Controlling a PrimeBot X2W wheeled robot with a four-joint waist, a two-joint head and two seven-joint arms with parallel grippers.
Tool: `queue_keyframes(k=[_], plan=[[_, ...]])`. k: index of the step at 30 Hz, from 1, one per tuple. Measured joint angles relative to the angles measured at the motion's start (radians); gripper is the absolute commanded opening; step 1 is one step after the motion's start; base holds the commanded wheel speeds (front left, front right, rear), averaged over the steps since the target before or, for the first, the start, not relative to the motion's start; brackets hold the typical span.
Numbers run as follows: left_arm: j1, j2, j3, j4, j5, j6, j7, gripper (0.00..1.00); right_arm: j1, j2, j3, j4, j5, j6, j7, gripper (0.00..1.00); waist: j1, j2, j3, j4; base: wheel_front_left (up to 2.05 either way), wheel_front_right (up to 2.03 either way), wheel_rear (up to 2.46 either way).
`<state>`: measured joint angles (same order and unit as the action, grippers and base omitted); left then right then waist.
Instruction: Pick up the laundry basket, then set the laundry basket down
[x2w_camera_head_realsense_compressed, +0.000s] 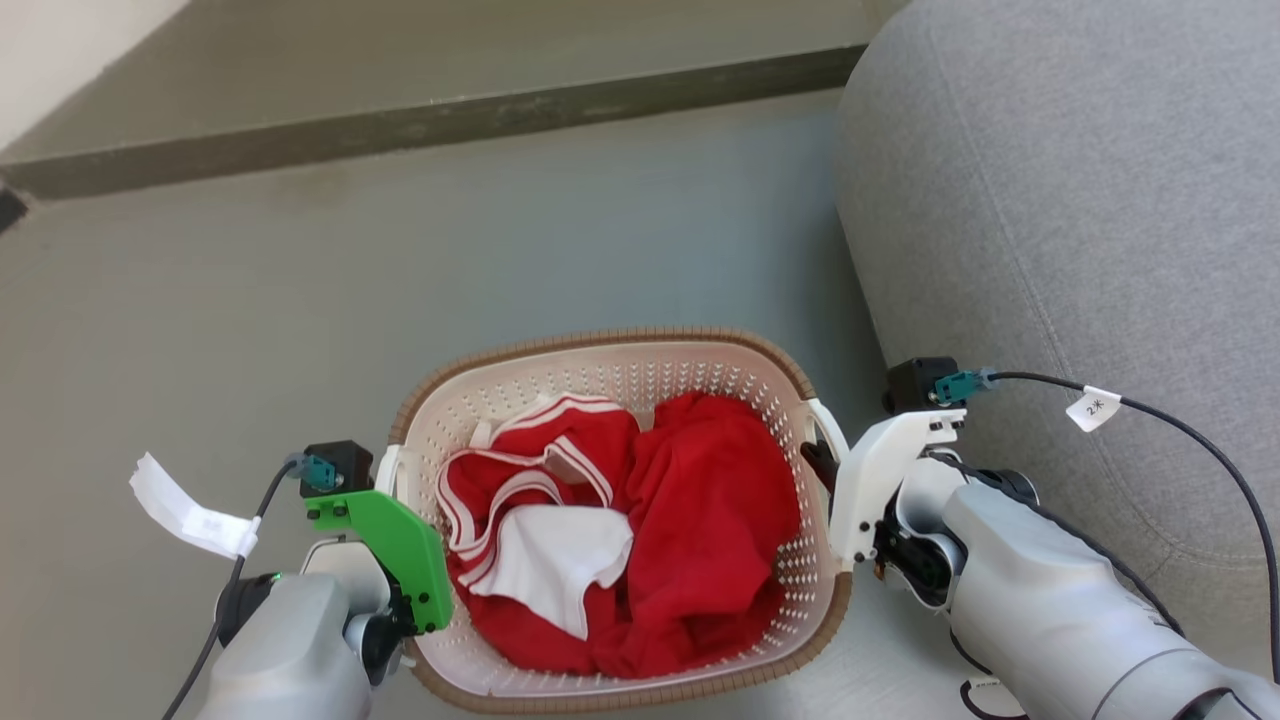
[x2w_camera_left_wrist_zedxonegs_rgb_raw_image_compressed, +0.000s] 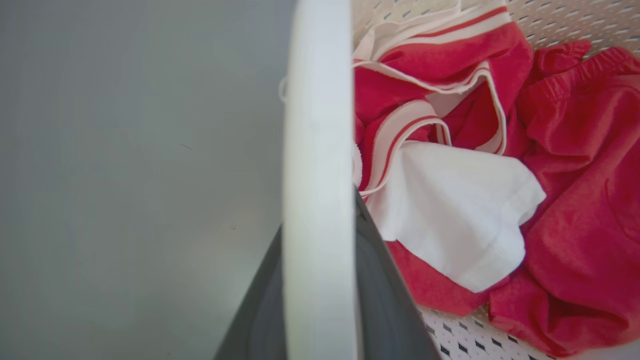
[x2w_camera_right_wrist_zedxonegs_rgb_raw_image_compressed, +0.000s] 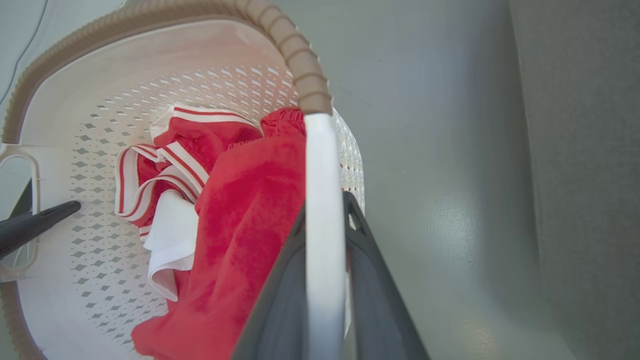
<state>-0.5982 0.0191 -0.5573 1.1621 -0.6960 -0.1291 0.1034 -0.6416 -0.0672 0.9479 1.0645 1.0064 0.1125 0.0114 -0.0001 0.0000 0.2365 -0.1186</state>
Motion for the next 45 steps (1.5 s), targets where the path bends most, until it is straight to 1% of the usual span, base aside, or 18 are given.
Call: queue_keyframes(k=[6, 15, 25, 45], plan=[[0.009, 0.002, -0.013, 0.009, -0.033, 0.000, 0.049, 0.00, 0.017, -0.004, 0.020, -0.007, 0.038, -0.005, 0.058, 0.00, 0.0000, 0.0000, -0.049, -0.001, 0.00, 0.00, 0.00], [0.010, 0.002, -0.024, 0.018, -0.052, 0.000, 0.087, 0.00, 0.017, -0.011, 0.035, -0.015, 0.071, -0.009, 0.113, 0.00, 0.0000, 0.0000, -0.073, 0.001, 0.00, 0.00, 0.00], [0.014, 0.002, -0.033, 0.016, -0.083, 0.000, 0.100, 0.00, 0.017, -0.026, 0.055, -0.028, 0.094, -0.009, 0.128, 0.00, 0.0000, 0.0000, -0.079, 0.005, 0.00, 0.00, 0.00], [0.018, 0.002, -0.063, 0.011, -0.103, 0.000, 0.107, 0.00, 0.017, -0.038, 0.091, -0.034, 0.113, -0.009, 0.132, 0.00, 0.0000, 0.0000, -0.081, 0.006, 0.00, 0.00, 0.00]])
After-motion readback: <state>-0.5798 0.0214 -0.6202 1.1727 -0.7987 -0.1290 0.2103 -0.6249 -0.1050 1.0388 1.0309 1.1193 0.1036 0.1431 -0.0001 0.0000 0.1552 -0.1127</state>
